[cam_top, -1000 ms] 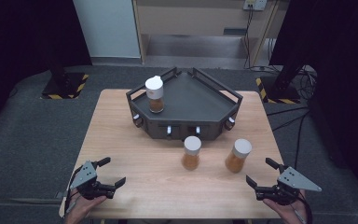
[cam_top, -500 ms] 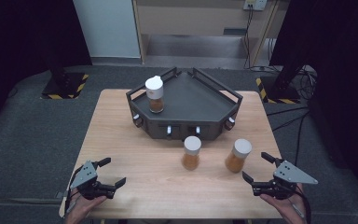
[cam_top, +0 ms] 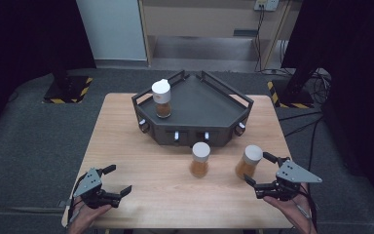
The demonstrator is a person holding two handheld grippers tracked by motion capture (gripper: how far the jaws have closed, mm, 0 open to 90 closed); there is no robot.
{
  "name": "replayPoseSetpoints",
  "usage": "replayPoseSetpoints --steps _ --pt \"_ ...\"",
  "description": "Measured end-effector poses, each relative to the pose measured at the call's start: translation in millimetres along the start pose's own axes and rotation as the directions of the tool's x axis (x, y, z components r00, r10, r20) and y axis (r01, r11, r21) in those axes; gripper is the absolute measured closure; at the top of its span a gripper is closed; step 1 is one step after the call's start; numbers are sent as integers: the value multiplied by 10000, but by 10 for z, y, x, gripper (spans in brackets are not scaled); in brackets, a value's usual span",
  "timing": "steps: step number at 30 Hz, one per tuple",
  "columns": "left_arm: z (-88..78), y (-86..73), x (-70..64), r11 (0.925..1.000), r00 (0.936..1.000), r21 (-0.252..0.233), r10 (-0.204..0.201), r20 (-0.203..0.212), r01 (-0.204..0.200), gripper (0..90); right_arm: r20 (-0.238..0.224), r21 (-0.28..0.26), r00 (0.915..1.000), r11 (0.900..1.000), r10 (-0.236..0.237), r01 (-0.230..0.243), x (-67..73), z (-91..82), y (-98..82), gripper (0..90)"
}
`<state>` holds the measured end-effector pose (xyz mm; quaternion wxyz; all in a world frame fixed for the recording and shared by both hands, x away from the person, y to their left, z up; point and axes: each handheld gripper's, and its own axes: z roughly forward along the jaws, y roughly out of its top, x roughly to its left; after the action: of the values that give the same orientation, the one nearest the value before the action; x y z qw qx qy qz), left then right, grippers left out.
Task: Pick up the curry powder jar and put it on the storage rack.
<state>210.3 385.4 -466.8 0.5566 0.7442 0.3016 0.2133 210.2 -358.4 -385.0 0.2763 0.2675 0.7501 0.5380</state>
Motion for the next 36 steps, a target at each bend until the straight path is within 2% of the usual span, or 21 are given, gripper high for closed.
replayPoseSetpoints --steps 12,36 --pt "1 0 2 10000 10000 5 6 25 -6 1 -506 -101 9987 9999 -62 57 -29 250 130 43" --pt "16 1 1 10000 10000 58 28 84 -28 4 -1193 36 9922 9994 -351 358 -26 702 285 45"
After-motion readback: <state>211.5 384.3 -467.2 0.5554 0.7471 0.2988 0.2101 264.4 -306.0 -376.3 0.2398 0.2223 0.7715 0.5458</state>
